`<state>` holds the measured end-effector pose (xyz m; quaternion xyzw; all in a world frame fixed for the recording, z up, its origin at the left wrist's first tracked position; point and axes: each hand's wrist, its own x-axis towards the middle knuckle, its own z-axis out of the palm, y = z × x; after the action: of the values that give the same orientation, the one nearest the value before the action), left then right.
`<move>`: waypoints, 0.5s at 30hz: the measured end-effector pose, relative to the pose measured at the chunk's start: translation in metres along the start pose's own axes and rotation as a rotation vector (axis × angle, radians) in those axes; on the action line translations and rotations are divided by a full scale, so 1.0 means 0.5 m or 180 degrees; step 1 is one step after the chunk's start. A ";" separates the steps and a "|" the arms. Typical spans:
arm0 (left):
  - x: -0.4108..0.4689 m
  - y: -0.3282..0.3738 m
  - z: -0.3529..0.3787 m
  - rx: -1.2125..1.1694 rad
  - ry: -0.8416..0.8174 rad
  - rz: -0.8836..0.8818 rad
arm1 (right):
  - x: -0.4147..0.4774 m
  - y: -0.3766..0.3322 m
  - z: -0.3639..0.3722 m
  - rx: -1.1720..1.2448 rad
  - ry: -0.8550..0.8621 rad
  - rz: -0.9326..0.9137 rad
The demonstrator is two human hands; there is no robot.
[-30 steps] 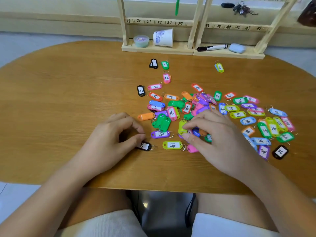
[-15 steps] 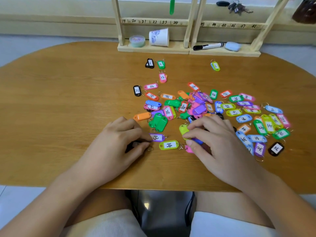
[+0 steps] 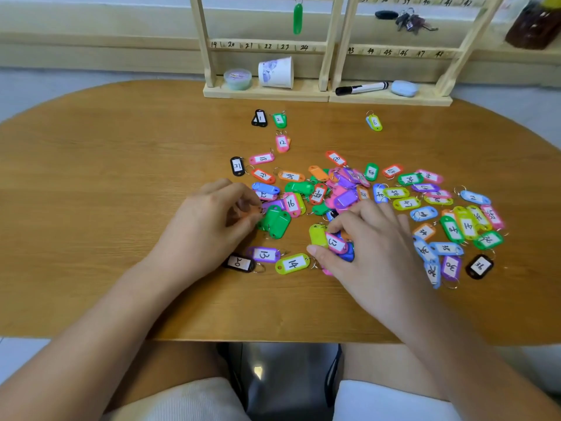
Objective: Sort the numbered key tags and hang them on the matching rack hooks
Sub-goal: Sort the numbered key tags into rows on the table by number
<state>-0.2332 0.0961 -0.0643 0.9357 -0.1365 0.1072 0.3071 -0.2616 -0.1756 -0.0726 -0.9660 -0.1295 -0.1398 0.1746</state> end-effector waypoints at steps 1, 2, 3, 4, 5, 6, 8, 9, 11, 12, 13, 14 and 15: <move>0.004 -0.003 0.000 0.0003 -0.0012 -0.0016 | 0.002 -0.004 0.001 -0.0006 -0.0001 -0.0019; 0.006 -0.005 0.001 -0.0008 -0.0007 -0.0029 | 0.004 -0.007 0.003 0.0015 -0.0002 -0.0032; 0.006 -0.006 0.000 -0.0042 0.0013 -0.0048 | 0.005 -0.010 0.004 0.0051 0.0004 -0.0042; 0.005 -0.006 -0.002 -0.0098 0.0030 -0.0068 | 0.006 -0.013 0.004 0.0097 0.0013 -0.0056; 0.003 -0.005 -0.006 -0.0173 0.0023 -0.0089 | 0.007 -0.015 0.005 0.0144 0.0025 -0.0078; -0.001 -0.004 -0.010 -0.0260 -0.0026 -0.0112 | 0.008 -0.018 0.005 0.0188 0.0038 -0.0116; -0.013 0.001 -0.019 -0.0474 -0.0231 -0.0140 | 0.008 -0.022 0.005 0.0245 0.0083 -0.0238; -0.020 0.002 -0.024 -0.0571 -0.0356 -0.0131 | 0.008 -0.024 0.005 0.0260 0.0094 -0.0312; -0.035 0.003 -0.037 -0.0696 -0.0586 -0.0080 | 0.004 -0.026 0.005 0.0294 0.0073 -0.0440; -0.041 0.000 -0.044 -0.0730 -0.0706 -0.0049 | 0.002 -0.027 0.005 0.0316 0.0057 -0.0486; -0.046 -0.003 -0.050 -0.0733 -0.0844 -0.0030 | -0.001 -0.026 0.004 0.0343 0.0040 -0.0514; -0.050 -0.007 -0.055 -0.0684 -0.0982 -0.0008 | -0.003 -0.026 0.004 0.0376 0.0024 -0.0522; -0.053 -0.010 -0.058 -0.0593 -0.1090 0.0026 | -0.005 -0.026 0.004 0.0409 0.0014 -0.0511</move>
<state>-0.2599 0.1225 -0.0514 0.9072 -0.1999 -0.0654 0.3643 -0.2673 -0.1638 -0.0711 -0.9390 -0.2148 -0.1470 0.2247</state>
